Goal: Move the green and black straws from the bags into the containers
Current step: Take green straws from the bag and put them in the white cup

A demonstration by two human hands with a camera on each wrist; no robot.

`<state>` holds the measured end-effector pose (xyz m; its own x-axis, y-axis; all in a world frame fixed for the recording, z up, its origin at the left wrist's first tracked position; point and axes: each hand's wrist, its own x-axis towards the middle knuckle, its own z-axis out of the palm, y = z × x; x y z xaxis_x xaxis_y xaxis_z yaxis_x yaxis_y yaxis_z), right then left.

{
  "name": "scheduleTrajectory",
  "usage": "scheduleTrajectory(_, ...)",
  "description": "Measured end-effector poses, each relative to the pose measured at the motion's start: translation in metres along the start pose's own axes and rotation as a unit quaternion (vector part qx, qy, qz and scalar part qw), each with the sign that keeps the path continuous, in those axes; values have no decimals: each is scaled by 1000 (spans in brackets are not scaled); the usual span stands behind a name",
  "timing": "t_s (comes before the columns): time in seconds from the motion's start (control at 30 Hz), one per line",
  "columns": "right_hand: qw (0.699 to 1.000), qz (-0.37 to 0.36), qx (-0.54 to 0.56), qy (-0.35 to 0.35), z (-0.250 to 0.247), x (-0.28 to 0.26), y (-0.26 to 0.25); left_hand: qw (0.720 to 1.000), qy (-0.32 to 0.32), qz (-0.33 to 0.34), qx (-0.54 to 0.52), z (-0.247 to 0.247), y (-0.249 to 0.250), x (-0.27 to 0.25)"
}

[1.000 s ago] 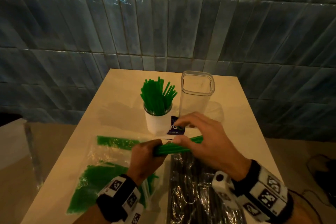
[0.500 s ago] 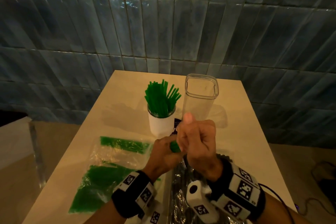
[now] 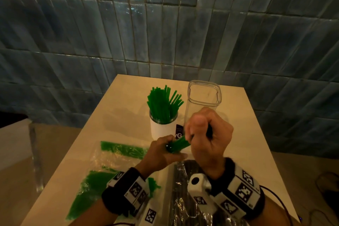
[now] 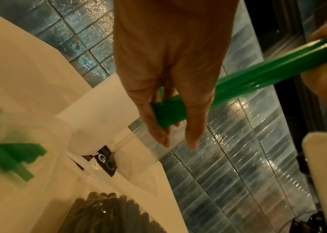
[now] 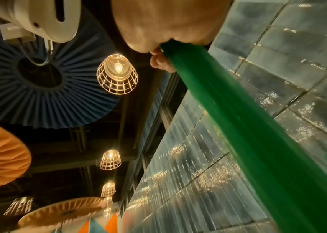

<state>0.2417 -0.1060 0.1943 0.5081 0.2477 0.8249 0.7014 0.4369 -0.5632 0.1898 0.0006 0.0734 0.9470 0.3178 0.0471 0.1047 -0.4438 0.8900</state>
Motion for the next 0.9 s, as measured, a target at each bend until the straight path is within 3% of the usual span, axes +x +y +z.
scheduleTrajectory(0.07,999,33,21,35,-7,13,6,998,-48,-26,-23,-3,-1,1)
scheduleTrajectory(0.17,991,65,76,89,-18,37,14,980,-96,-141,99,-17,-10,6)
scheduleTrajectory(0.23,989,76,68,110,-24,52,19,958,-61,-217,178,-28,-22,12)
scheduleTrajectory(0.3,987,93,56,120,-25,62,25,951,20,-259,166,-35,-32,20)
scheduleTrajectory(0.4,987,98,63,112,-14,72,34,970,110,-200,78,-37,-41,42)
scheduleTrajectory(0.53,993,97,51,51,13,77,47,989,120,-75,-48,-34,-37,69)
scheduleTrajectory(0.7,997,68,-8,23,36,88,63,977,204,-47,-48,-34,-40,75)
scheduleTrajectory(0.9,996,14,-55,73,47,100,84,979,196,-49,17,-38,-44,68)
